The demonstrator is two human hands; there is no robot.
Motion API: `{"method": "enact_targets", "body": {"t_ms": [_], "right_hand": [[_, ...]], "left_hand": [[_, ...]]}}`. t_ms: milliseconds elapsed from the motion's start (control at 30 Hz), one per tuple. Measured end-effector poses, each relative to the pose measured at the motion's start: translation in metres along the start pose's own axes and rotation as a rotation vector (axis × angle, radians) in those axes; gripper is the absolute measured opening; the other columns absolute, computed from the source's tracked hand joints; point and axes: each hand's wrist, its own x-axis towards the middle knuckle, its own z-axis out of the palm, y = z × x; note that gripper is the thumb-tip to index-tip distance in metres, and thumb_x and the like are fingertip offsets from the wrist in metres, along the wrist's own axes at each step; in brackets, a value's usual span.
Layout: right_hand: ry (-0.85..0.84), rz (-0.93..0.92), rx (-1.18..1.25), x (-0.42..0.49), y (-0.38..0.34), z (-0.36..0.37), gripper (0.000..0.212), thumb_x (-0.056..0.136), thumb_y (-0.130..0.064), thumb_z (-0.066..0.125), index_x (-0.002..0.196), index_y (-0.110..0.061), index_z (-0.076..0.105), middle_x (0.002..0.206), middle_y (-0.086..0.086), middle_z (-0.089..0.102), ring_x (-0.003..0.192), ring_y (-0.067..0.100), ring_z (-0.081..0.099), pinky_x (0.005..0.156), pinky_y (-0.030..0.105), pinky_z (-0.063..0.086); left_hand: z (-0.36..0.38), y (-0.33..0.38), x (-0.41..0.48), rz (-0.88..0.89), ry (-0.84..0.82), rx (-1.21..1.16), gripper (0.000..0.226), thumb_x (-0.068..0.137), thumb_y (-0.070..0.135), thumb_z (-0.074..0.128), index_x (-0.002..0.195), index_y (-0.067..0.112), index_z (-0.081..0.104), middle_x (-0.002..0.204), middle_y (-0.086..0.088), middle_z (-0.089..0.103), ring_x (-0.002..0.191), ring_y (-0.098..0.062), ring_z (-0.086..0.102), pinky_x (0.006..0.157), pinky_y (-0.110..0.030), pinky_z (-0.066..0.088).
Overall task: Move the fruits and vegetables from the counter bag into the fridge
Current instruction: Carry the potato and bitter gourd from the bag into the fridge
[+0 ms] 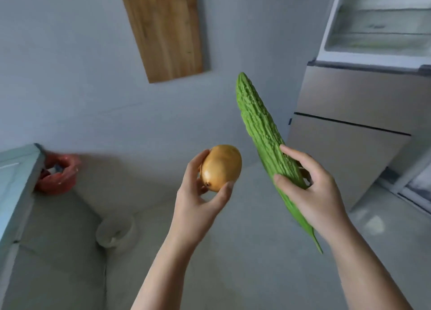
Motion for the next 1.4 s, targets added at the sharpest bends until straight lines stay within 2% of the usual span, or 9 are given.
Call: {"method": "enact_targets", "body": {"t_ms": [200,400,567,700,833,967,1133,1267,1400], "right_hand": [[0.136,0.071,-0.06,0.062,0.031,-0.029,0.049,0.079,-0.007,0.068,0.116,-0.037,0.058,0.116,-0.005,0.061,0.095,-0.004,0.058,0.078,0.007,0.042],[0.252,0.026,-0.072,0.157,0.039,-0.018,0.049,0.078,-0.001,0.066,0.116,-0.031,0.058,0.113,-0.013,0.062,0.09,-0.012,0.058,0.072,0.002,0.039],[0.324,0.064,-0.118,0.213,0.058,-0.011,0.053,0.078,-0.005,0.067,0.118,-0.037,0.056,0.118,-0.012,0.059,0.1,-0.006,0.056,0.08,0.006,0.041],[0.402,0.142,-0.13,0.234,0.081,-0.029,0.052,0.078,-0.009,0.067,0.119,-0.039,0.056,0.112,-0.017,0.061,0.096,-0.006,0.057,0.074,0.004,0.041],[0.46,0.178,-0.122,0.258,0.1,-0.059,0.054,0.078,-0.009,0.067,0.118,-0.043,0.055,0.111,-0.023,0.06,0.098,-0.006,0.056,0.074,0.006,0.044],[0.523,0.169,-0.125,0.291,0.127,-0.099,0.054,0.079,-0.008,0.067,0.114,-0.046,0.052,0.113,-0.023,0.059,0.099,-0.004,0.056,0.079,0.017,0.046],[0.579,0.162,-0.136,0.337,0.166,-0.168,0.053,0.079,-0.011,0.067,0.113,-0.049,0.052,0.111,-0.024,0.058,0.095,-0.007,0.056,0.076,0.018,0.046],[0.61,0.15,-0.145,0.38,0.187,-0.228,0.053,0.078,-0.012,0.068,0.112,-0.049,0.053,0.114,-0.014,0.06,0.099,0.004,0.057,0.082,0.028,0.048],[0.594,0.119,-0.182,0.425,0.201,-0.276,0.053,0.078,-0.01,0.067,0.105,-0.053,0.051,0.109,-0.018,0.06,0.093,-0.003,0.056,0.075,0.02,0.044]], "left_hand": [[0.056,-0.034,0.087,0.033,-0.137,-0.108,0.052,0.062,0.047,0.065,0.107,0.061,0.043,0.106,0.036,0.053,0.094,-0.001,0.059,0.075,-0.013,0.047],[0.084,-0.062,0.191,0.108,-0.219,-0.157,0.051,0.062,0.047,0.065,0.105,0.065,0.042,0.105,0.037,0.053,0.092,0.001,0.058,0.074,-0.009,0.045],[0.099,-0.088,0.262,0.1,-0.267,-0.185,0.052,0.063,0.046,0.067,0.108,0.056,0.044,0.101,0.037,0.054,0.087,0.002,0.058,0.072,-0.009,0.045],[0.133,-0.101,0.297,0.093,-0.319,-0.231,0.054,0.068,0.032,0.069,0.113,0.045,0.043,0.099,0.039,0.052,0.086,0.004,0.057,0.071,-0.01,0.046],[0.179,-0.103,0.317,0.119,-0.383,-0.321,0.056,0.066,0.038,0.067,0.117,0.04,0.043,0.109,0.038,0.05,0.096,0.004,0.055,0.077,-0.013,0.047],[0.24,-0.104,0.349,0.139,-0.445,-0.356,0.056,0.066,0.037,0.067,0.116,0.04,0.043,0.109,0.038,0.051,0.097,0.005,0.055,0.078,-0.016,0.048],[0.33,-0.098,0.388,0.183,-0.487,-0.359,0.057,0.066,0.038,0.067,0.118,0.038,0.043,0.108,0.035,0.051,0.097,0.001,0.056,0.079,-0.018,0.049],[0.401,-0.082,0.425,0.203,-0.504,-0.369,0.061,0.066,0.037,0.069,0.121,0.035,0.043,0.11,0.032,0.051,0.098,-0.001,0.056,0.082,-0.02,0.048],[0.455,-0.074,0.45,0.245,-0.456,-0.396,0.064,0.066,0.034,0.069,0.124,0.029,0.042,0.112,0.032,0.051,0.1,0.0,0.056,0.077,-0.016,0.047]]}}
